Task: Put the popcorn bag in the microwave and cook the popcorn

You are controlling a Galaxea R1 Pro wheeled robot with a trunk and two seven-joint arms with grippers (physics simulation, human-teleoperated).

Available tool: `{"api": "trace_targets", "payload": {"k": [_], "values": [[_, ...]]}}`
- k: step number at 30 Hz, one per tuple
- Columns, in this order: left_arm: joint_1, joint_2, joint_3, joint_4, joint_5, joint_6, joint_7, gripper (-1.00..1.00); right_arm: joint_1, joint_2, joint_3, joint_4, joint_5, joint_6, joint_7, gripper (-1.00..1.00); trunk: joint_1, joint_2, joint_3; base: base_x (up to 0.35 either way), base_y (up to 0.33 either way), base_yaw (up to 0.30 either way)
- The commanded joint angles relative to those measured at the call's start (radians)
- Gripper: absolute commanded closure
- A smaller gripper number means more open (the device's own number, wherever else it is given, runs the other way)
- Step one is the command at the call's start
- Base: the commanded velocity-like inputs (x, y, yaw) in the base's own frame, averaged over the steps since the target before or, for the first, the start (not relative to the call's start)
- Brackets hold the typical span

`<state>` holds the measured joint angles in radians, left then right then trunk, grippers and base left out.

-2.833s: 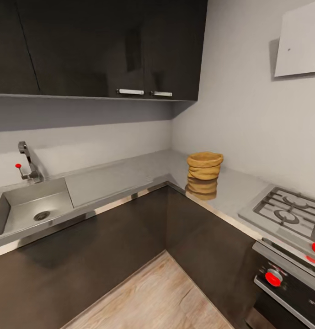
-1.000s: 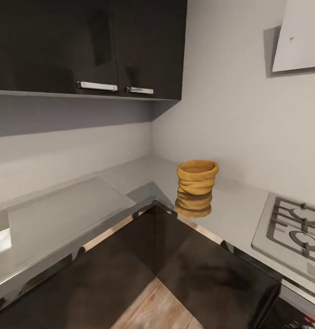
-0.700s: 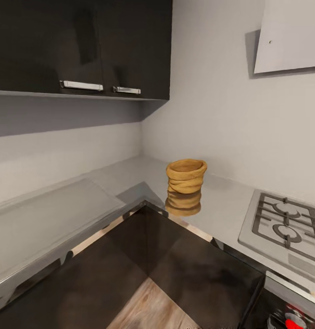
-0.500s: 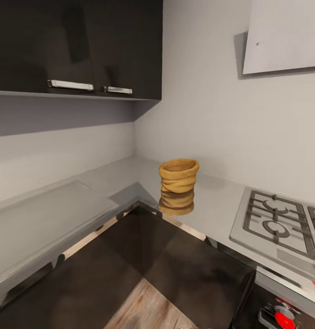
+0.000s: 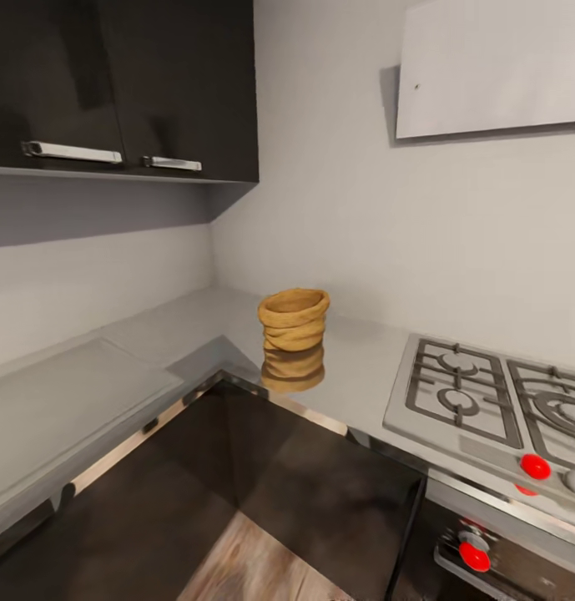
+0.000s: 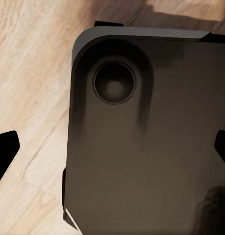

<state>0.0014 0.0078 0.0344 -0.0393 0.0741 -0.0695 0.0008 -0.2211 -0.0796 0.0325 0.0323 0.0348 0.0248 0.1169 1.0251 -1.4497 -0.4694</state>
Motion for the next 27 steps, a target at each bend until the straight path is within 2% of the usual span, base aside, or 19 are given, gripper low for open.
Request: {"api": "trace_targets", "payload": {"k": [1,18,27], "values": [[0.0,0.0,0.002,-0.001,0.008,-0.002,0.002,-1.0,-0.001,0.0,0.003,0.001,0.004,0.001,0.003,-1.0,0.0,0.0,-0.001,0.0,0.0,-0.241],[0.0,0.0,0.001,-0.001,0.007,-0.003,0.007,-1.0,-0.001,-0.002,0.003,0.001,0.004,0.002,0.003,-1.0,0.0,0.0,-0.001,0.0,0.0,-0.24],[0.001,-0.001,0.001,-0.001,0.007,-0.003,0.007,-1.0,-0.001,-0.003,0.006,0.001,0.005,0.003,0.003,-1.0,0.0,0.0,-0.001,0.0,0.0,-0.027]]}}
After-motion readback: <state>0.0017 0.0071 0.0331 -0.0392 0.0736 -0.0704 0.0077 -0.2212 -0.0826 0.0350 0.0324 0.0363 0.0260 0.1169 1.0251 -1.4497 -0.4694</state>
